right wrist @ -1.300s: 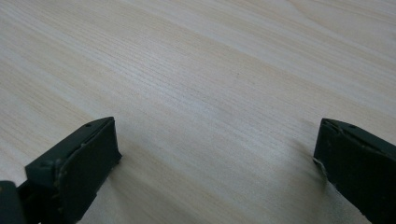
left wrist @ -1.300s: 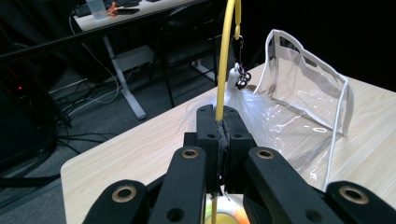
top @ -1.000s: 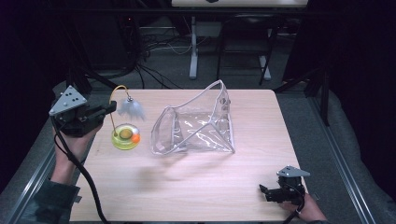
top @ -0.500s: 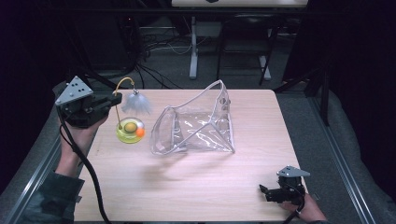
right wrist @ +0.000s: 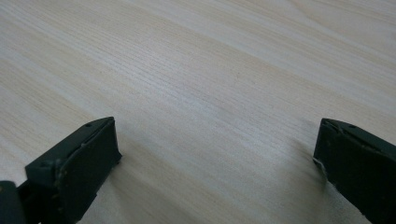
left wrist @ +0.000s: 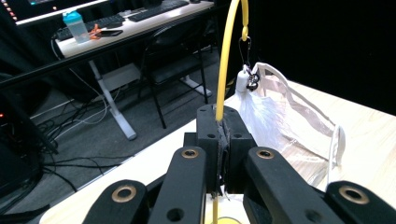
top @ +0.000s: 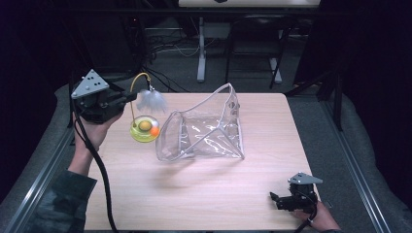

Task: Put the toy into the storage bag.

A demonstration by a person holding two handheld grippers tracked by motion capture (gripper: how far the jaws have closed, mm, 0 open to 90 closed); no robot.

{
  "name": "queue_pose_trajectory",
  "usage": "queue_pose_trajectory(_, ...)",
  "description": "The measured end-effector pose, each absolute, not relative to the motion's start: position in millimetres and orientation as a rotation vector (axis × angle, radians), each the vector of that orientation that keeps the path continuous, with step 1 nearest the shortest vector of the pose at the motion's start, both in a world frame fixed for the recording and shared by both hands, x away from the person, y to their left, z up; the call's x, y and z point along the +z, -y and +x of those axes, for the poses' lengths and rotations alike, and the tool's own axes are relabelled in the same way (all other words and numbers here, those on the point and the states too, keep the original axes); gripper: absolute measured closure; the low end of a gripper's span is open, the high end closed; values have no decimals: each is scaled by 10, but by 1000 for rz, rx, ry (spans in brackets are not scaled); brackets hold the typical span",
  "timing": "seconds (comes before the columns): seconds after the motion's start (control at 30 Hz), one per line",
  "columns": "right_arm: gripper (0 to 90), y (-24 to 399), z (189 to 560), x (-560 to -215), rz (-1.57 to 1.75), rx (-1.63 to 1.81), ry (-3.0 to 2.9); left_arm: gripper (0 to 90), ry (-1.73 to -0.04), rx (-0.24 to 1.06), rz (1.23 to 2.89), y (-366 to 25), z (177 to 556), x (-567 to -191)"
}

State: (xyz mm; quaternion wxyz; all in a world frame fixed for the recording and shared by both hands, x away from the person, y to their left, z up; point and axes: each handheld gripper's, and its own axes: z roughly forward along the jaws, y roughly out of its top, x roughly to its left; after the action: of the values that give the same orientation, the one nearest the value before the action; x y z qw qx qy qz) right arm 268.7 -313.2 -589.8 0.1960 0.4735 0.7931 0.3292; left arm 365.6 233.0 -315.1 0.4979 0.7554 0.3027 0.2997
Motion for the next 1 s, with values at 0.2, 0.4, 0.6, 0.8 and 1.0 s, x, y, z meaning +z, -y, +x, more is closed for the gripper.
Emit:
queue_pose_trajectory(0.2, 0, 3132, 2687, -5899, 1326, 923, -2221, 884, -718, 714, 1825, -2254, 3714, -3138)
queue_pose_trajectory(0.4, 0, 3133, 2685, -5899, 1326, 924, -2221, 884, -702, 704, 1824, -2178, 3765, -3112)
queue_pose_trajectory(0.6, 0, 3136, 2684, -5896, 1323, 920, -2227, 884, -692, 693, 1828, -2099, 3794, -3090)
queue_pose_trajectory(0.8, 0, 3137, 2685, -5896, 1322, 920, -2229, 884, -678, 680, 1839, -2004, 3833, -3100)
queue_pose_trajectory(1.0, 0, 3134, 2679, -5894, 1322, 914, -2223, 884, -653, 650, 1853, -1853, 3873, -3134)
